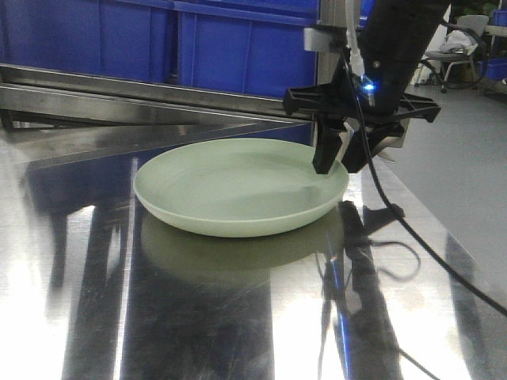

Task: Place green plate on second shelf with right arm
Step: 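Lower the right gripper and pinch the plate rim, then lift the plate off the table with the right gripper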

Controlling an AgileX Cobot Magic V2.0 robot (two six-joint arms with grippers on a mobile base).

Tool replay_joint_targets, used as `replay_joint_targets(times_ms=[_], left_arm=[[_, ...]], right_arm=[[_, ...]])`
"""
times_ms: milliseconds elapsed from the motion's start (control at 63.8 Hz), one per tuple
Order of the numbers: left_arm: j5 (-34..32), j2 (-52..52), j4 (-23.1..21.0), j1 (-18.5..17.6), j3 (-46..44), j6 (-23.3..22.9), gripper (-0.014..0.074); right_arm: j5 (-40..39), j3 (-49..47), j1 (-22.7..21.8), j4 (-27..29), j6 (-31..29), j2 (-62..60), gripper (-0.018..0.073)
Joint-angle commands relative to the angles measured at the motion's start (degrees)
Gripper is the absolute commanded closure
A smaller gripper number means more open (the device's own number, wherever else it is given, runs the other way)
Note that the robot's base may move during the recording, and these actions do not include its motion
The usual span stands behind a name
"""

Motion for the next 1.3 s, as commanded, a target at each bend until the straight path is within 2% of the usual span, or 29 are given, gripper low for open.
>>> replay_joint_targets(times_ms=[0,157,219,298,376,392,454,627,1034,1175,1285], left_arm=[[-4.64,-1.1,-0.06,0.18,2.34,-0.17,0.0466],[-4.64,-1.1,-0.06,0.18,2.34,-0.17,0.0466],[-4.64,-1.1,-0.06,0.18,2.34,-0.17,0.0466],[-4.64,-1.1,-0.06,0.18,2.34,-0.17,0.0466],[-4.64,-1.1,-0.06,0.18,2.34,-0.17,0.0466],[-4.64,-1.1,-0.06,0.18,2.34,-0.17,0.0466],[-4.64,-1.1,-0.06,0.18,2.34,-0.17,0.0466],[-4.64,-1.1,-0.06,0.18,2.34,-0.17,0.0466],[-4.64,-1.1,-0.06,0.18,2.34,-0.17,0.0466],[-4.64,-1.1,-0.06,0.18,2.34,-0.17,0.0466],[-4.64,-1.1,-0.06,0.18,2.34,-0.17,0.0466]], right_arm=[[-2.08,-1.95,-0.47,1.21,0.04,-2.25,0.023],[-2.08,-1.95,-0.47,2.88,0.04,-1.43,0.0231],[-2.18,-1.95,-0.37,2.88,0.04,-1.43,0.0258],[-2.18,-1.95,-0.37,2.88,0.04,-1.43,0.0347],[-1.93,-1.95,-0.37,2.88,0.04,-1.43,0.0519],[-1.89,-1.95,-0.37,2.88,0.04,-1.43,0.0524],[-1.82,-1.95,-0.37,2.88,0.04,-1.69,0.0498],[-2.31,-2.0,-0.37,2.88,0.04,-4.48,0.0503],[-6.25,-2.11,-0.37,0.44,0.04,-25.22,0.0503],[-10.65,-1.42,-0.37,-4.35,1.24,-34.14,0.0503],[-14.64,0.9,-0.37,-11.77,4.42,-41.03,0.0503]])
